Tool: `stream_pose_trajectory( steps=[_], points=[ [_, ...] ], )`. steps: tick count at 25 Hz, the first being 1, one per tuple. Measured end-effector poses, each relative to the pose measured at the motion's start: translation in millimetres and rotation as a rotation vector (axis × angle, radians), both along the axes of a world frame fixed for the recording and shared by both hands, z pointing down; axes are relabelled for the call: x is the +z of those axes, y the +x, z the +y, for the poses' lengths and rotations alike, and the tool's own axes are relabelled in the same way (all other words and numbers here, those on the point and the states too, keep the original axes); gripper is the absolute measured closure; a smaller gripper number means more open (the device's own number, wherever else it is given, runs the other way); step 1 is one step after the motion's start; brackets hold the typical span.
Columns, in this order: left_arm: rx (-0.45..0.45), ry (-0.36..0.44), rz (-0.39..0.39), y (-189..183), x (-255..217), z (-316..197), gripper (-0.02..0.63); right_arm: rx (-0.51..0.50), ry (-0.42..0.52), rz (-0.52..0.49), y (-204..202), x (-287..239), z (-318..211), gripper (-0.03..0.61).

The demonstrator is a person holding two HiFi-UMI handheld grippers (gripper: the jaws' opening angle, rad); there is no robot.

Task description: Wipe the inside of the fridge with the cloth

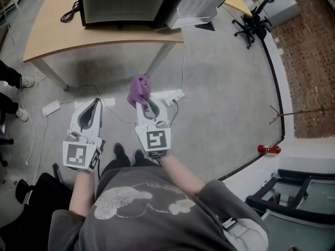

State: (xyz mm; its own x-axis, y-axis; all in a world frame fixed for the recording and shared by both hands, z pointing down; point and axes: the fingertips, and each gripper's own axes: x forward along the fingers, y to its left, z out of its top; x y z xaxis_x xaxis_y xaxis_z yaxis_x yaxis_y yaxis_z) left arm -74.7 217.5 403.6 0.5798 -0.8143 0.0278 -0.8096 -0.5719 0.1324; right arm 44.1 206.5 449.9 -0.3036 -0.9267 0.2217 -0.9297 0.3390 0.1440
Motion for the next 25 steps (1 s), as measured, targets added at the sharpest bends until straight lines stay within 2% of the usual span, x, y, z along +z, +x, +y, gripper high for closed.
stream_pose_trajectory(
  steps=[8,19,25],
  points=[
    [-0.035,0.012,-0.022,20.2,-4.2,17.0,0.596,-0.053,0.033,0.025,16.1,-1.7,18.9,0.541],
    [-0.034,0.066,-0.051,50.1,-24.5,34.4,0.595,-0.058,0.083,0.005,48.0,-20.6,35.8,0.541],
    [-0.021,0.077,-0.048,60.8,-31.4,43.0,0.597,-0.055,0.067,-0.001,55.5,-22.1,45.1,0.543]
  ],
)
